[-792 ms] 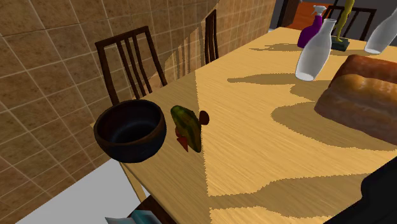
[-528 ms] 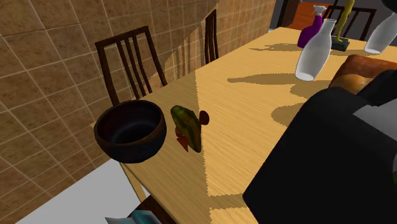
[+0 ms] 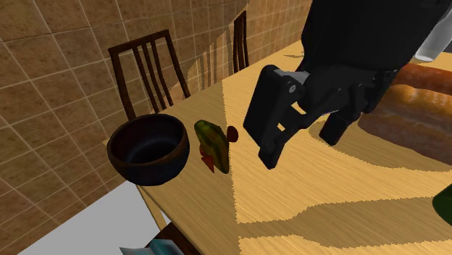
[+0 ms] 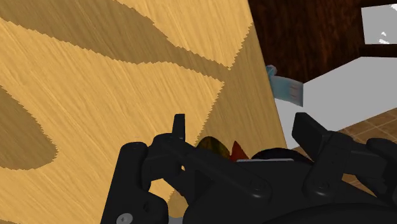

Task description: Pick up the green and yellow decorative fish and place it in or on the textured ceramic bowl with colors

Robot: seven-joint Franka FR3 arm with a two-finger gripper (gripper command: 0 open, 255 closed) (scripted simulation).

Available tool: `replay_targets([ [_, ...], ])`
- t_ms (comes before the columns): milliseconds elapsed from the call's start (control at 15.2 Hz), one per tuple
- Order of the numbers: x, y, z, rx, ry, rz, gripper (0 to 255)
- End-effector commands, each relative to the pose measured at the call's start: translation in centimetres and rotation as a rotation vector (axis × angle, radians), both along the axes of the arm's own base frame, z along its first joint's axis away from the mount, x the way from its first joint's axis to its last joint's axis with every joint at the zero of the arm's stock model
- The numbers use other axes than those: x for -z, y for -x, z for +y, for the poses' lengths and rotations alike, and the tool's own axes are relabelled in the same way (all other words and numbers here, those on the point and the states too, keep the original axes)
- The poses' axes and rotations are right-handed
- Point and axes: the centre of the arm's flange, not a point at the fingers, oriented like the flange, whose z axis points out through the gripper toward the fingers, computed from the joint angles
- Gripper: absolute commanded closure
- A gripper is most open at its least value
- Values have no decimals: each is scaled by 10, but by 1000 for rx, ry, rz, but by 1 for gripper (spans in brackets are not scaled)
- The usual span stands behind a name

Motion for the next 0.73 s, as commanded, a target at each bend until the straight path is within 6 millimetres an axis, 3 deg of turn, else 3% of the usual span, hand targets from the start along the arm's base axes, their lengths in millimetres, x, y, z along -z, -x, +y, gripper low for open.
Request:
replay_targets([
  [0,14,-24,-13,3,-31,6,0],
  [660,84,-138,-69,14,-188,35,0],
])
